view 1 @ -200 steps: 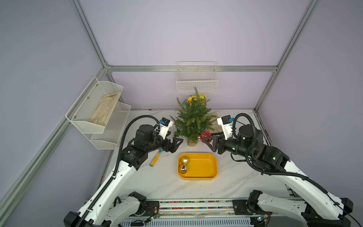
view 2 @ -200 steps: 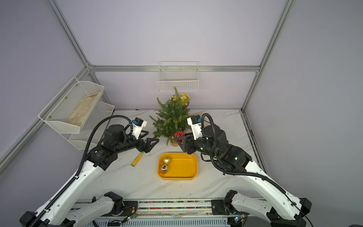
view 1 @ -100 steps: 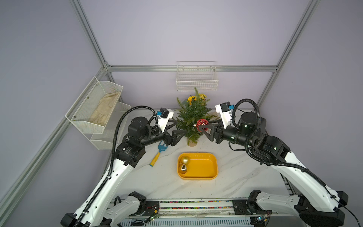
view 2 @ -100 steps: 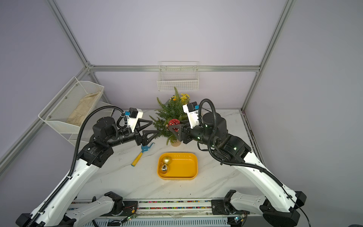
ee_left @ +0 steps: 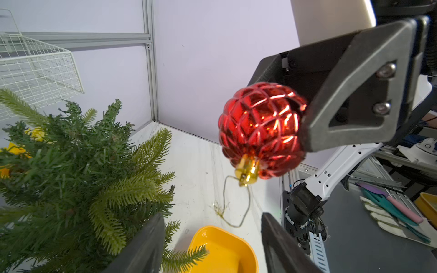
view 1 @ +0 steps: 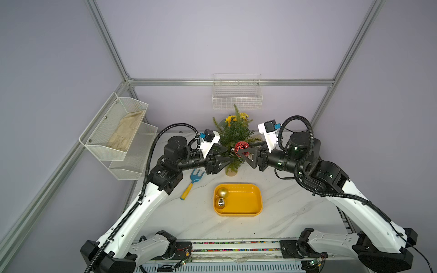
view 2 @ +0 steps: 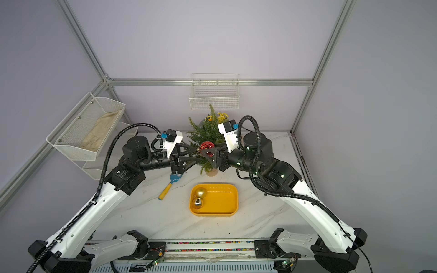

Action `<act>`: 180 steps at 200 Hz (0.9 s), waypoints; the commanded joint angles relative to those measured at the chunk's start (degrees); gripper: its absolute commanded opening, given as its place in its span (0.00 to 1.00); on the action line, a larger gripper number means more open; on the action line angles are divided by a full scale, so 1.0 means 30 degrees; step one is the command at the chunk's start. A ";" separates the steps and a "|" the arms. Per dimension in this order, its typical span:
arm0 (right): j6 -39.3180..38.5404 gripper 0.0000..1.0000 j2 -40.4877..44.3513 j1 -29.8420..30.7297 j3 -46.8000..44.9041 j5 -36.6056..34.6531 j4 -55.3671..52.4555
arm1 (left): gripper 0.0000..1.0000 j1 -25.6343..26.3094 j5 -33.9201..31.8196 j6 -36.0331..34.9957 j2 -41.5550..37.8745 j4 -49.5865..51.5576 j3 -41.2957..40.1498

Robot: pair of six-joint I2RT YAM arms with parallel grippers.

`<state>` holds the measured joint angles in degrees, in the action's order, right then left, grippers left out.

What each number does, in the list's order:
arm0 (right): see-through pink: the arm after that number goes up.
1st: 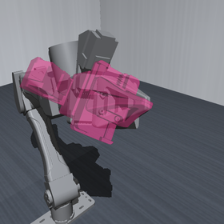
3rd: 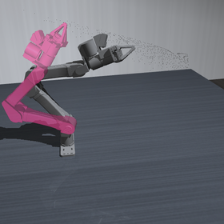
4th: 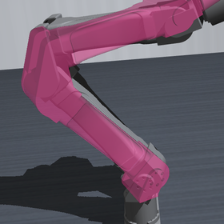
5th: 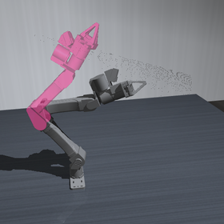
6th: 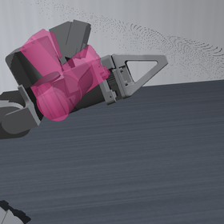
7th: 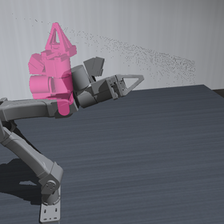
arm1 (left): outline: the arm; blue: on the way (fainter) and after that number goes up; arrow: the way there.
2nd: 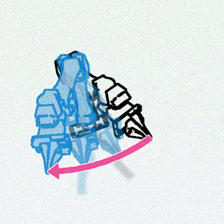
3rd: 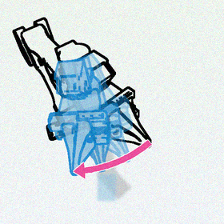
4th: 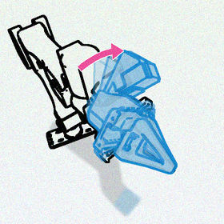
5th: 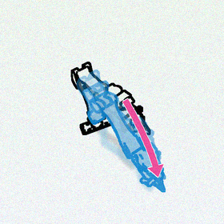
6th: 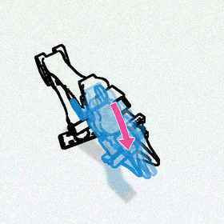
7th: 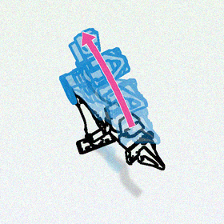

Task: Decorate the small christmas tree with ornaments
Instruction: Hang an ornament on the christmas tree.

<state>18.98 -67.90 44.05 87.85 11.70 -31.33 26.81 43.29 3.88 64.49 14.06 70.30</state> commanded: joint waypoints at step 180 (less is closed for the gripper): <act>0.0087 0.38 -0.0122 -0.0446 0.0151 -0.0618 -0.0062 | 0.06 0.0183 -0.1217 -0.1535 -0.0272 -0.0559 0.2299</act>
<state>19.07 -68.31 43.11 87.85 10.76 -31.35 27.09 38.96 0.23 63.55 14.22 70.87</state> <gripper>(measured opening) 0.541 0.089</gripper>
